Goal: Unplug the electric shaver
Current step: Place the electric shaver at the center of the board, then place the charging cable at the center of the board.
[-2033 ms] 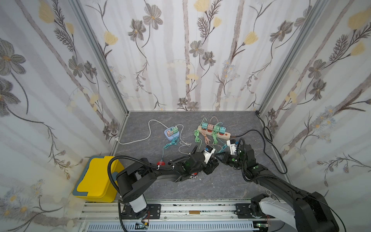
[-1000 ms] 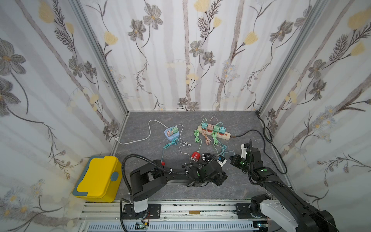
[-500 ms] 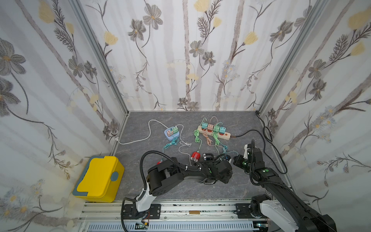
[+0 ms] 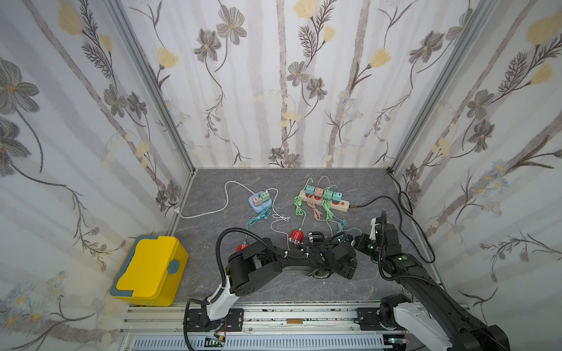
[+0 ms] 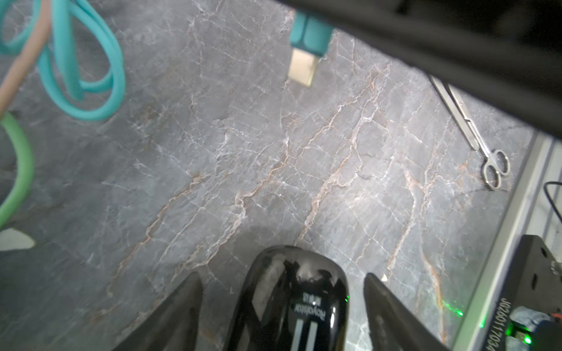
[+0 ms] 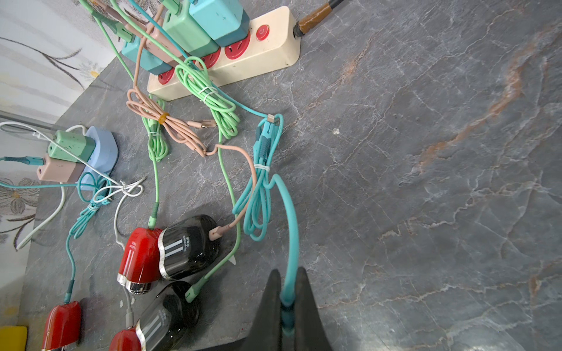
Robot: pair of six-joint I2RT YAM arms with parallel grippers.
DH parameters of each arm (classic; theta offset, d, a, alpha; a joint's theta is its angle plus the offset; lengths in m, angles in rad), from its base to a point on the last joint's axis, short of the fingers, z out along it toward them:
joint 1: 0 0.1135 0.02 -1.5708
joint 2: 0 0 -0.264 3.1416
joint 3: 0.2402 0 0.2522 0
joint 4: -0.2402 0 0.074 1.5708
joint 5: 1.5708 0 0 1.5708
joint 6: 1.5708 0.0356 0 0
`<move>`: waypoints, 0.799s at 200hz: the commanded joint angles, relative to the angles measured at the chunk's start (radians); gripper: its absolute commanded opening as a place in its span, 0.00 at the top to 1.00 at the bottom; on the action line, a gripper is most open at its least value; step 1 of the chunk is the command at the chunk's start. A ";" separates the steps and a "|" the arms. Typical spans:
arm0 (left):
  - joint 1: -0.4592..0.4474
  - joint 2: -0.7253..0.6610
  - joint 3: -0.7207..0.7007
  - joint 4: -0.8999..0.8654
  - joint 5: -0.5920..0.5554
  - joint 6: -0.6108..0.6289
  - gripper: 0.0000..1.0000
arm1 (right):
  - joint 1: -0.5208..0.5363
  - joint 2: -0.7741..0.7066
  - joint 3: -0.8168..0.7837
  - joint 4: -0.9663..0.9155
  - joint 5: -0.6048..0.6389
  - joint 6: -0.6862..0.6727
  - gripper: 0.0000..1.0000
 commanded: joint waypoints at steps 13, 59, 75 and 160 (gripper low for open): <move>0.043 -0.102 -0.100 0.132 0.046 -0.048 0.04 | -0.010 -0.005 0.025 -0.022 0.061 -0.010 0.99; 0.107 -0.287 -0.217 0.224 0.024 -0.023 0.00 | -0.027 -0.038 0.120 -0.123 0.223 -0.048 1.00; 0.139 -0.341 -0.254 0.231 0.016 -0.015 0.00 | -0.035 -0.050 0.154 -0.143 0.258 -0.062 1.00; 0.282 -0.507 -0.431 0.246 0.000 0.009 0.00 | -0.036 -0.094 0.259 -0.205 0.338 -0.123 0.99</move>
